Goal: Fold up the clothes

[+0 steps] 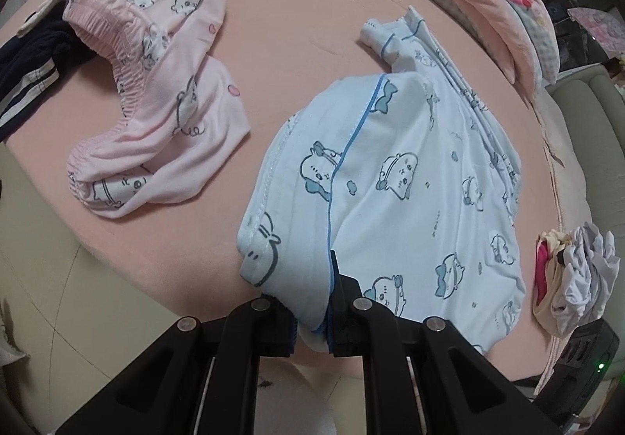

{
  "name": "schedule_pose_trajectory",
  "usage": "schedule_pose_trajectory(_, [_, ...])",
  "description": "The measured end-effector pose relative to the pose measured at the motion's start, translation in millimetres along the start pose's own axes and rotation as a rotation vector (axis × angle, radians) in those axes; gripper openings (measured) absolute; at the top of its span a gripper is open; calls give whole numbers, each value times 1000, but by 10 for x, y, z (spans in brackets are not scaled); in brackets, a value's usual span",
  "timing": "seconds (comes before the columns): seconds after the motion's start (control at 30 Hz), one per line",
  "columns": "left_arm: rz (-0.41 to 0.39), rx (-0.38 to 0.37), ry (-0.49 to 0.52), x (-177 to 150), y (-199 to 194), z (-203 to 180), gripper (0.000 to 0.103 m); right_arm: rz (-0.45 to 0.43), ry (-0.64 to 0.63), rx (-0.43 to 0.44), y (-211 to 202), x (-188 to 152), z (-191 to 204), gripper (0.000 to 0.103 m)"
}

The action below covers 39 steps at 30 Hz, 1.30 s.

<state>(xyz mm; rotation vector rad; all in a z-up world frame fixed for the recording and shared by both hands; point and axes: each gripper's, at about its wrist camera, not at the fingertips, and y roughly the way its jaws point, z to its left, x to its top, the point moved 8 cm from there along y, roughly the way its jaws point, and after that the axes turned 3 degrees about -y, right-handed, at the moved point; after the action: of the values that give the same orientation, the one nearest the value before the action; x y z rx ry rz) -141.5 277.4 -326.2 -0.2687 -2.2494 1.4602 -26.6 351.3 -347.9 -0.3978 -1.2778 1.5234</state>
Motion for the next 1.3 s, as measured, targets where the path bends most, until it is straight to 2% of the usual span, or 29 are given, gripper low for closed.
schedule_pose_trajectory(0.07, [2,4,-4,-2,-26,7,13,7,16,12,7,5,-1,4])
schedule_pose_trajectory(0.1, [5,10,-6,-12,-40,17,19,13,23,19,7,3,-5,5])
schedule_pose_trajectory(0.17, [9,-9,-10,-36,-79,16,45,34,10,12,1,-9,2,15])
schedule_pose_trajectory(0.2, [-1,-23,-11,-23,-103,1,70,32,10,17,-31,-4,13,33])
schedule_pose_trajectory(0.23, [-14,-36,-12,-3,-130,-18,79,31,9,22,-64,1,25,52])
schedule_pose_trajectory(0.3, [-40,-64,-15,37,-184,-56,79,28,9,33,-130,12,49,61])
schedule_pose_trajectory(0.73, [-209,-244,-30,299,-561,-300,79,-74,34,49,-647,318,79,64])
schedule_pose_trajectory(0.9, [-210,-196,-10,432,-495,-299,79,-98,59,36,-770,420,-56,65])
schedule_pose_trajectory(1.3, [-146,-96,71,834,-99,-410,79,-55,122,21,-500,529,-203,65])
